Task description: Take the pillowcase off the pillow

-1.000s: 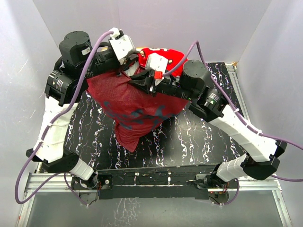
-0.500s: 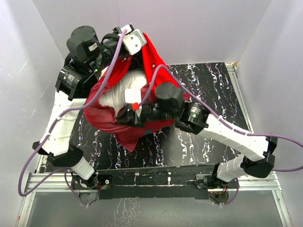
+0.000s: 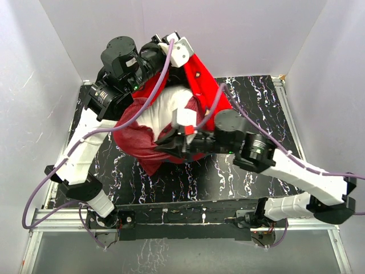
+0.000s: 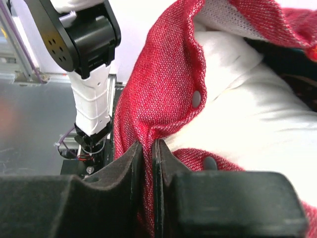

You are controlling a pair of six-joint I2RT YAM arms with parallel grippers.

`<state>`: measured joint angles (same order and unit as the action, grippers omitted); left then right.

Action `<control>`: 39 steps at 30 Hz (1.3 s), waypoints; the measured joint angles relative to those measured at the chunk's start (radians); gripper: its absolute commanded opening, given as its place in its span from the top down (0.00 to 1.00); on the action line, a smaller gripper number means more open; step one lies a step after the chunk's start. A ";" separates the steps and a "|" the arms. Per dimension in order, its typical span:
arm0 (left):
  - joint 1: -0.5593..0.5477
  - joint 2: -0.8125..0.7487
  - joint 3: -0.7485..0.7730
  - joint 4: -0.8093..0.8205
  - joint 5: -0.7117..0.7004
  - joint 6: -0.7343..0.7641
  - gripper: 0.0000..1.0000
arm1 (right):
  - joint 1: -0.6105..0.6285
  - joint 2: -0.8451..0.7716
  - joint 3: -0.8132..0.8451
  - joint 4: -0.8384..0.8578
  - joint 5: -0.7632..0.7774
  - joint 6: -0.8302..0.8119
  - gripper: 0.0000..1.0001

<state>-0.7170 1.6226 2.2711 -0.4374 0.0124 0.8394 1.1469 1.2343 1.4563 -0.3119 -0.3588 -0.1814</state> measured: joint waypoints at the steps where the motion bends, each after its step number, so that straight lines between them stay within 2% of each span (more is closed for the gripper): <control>1: -0.001 0.002 -0.003 0.012 -0.028 0.008 1.00 | 0.000 -0.026 -0.010 0.007 0.011 0.009 0.89; 5: -0.002 0.006 -0.008 0.064 -0.117 0.040 1.00 | 0.000 -0.160 -0.068 0.003 0.068 0.036 0.92; 7: -0.006 0.007 -0.008 0.087 -0.140 0.049 1.00 | 0.000 -0.211 -0.089 -0.006 0.105 0.047 0.89; 10: -0.013 0.019 0.007 0.097 -0.151 0.050 1.00 | 0.001 -0.257 -0.137 -0.022 0.173 0.072 0.65; 12: -0.014 0.034 0.024 0.096 -0.152 0.043 1.00 | 0.003 -0.268 -0.148 -0.044 0.234 0.108 0.43; 14: -0.013 0.045 0.040 0.089 -0.152 0.026 1.00 | 0.010 -0.274 -0.142 -0.059 0.329 0.158 0.33; 18: -0.007 0.046 0.045 0.067 -0.142 -0.024 1.00 | 0.019 -0.240 -0.034 -0.126 0.549 0.250 0.30; 21: -0.005 0.046 0.046 0.066 -0.144 -0.049 1.00 | 0.019 -0.183 0.132 -0.176 0.739 0.319 0.30; 24: -0.004 0.042 0.037 0.073 -0.148 -0.056 1.00 | 0.019 -0.130 0.278 -0.209 0.898 0.370 0.30; 27: -0.004 0.021 -0.004 0.083 -0.150 -0.055 1.00 | 0.017 -0.110 0.338 -0.220 1.021 0.396 0.34; 30: -0.004 0.008 -0.034 0.093 -0.153 -0.047 1.00 | 0.017 -0.086 0.380 -0.259 1.081 0.401 0.34; 34: -0.004 -0.001 -0.057 0.102 -0.159 -0.035 1.00 | 0.013 0.023 0.498 -0.290 1.158 0.385 0.32; 37: -0.004 -0.002 -0.070 0.126 -0.179 -0.013 1.00 | -0.045 0.158 0.628 -0.334 1.125 0.390 0.33; 39: -0.004 -0.006 -0.087 0.147 -0.201 0.014 1.00 | -0.140 0.279 0.764 -0.385 1.049 0.425 0.34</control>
<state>-0.7212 1.6169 2.1845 -0.2901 -0.1883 0.8536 1.0065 1.5131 2.2208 -0.6964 0.6907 0.2436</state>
